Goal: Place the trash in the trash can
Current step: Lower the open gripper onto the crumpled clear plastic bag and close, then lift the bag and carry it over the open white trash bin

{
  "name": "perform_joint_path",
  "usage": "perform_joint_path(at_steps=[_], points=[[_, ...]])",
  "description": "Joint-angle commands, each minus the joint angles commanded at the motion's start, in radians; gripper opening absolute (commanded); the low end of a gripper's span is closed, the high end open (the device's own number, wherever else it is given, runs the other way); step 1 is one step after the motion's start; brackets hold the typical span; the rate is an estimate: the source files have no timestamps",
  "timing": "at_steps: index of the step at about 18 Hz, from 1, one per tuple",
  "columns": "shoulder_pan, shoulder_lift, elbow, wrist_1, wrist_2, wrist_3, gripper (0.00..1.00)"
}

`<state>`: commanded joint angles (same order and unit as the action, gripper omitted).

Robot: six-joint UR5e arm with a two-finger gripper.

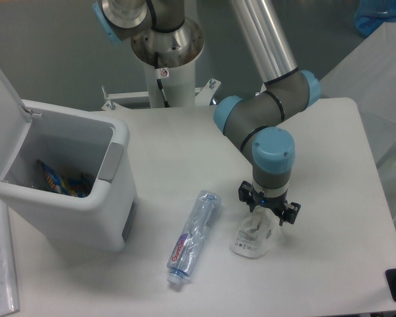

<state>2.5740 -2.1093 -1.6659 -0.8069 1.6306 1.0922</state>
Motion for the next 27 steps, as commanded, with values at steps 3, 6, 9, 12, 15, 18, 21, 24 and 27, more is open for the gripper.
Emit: perform_joint_path(at_steps=[3, 6, 9, 12, 15, 18, 21, 24, 27], points=[[0.0, 0.009, 0.006, 0.002, -0.005, -0.024, 0.0], [-0.002, 0.009, 0.028, 0.002, -0.006, -0.089, 0.0], [-0.002, 0.009, 0.061, 0.002, -0.008, -0.121, 0.0], [-0.014, 0.008, 0.121, 0.002, -0.026, -0.216, 0.0], [-0.023, 0.009, 0.172, 0.002, -0.08, -0.281, 0.0], [-0.034, 0.067, 0.178, 0.0, -0.173, -0.333, 0.0], [-0.046, 0.135, 0.166, -0.011, -0.28, -0.36, 0.0], [-0.069, 0.201, 0.137, -0.011, -0.339, -0.379, 0.0], [-0.113, 0.251, 0.126, -0.011, -0.35, -0.391, 0.0]])
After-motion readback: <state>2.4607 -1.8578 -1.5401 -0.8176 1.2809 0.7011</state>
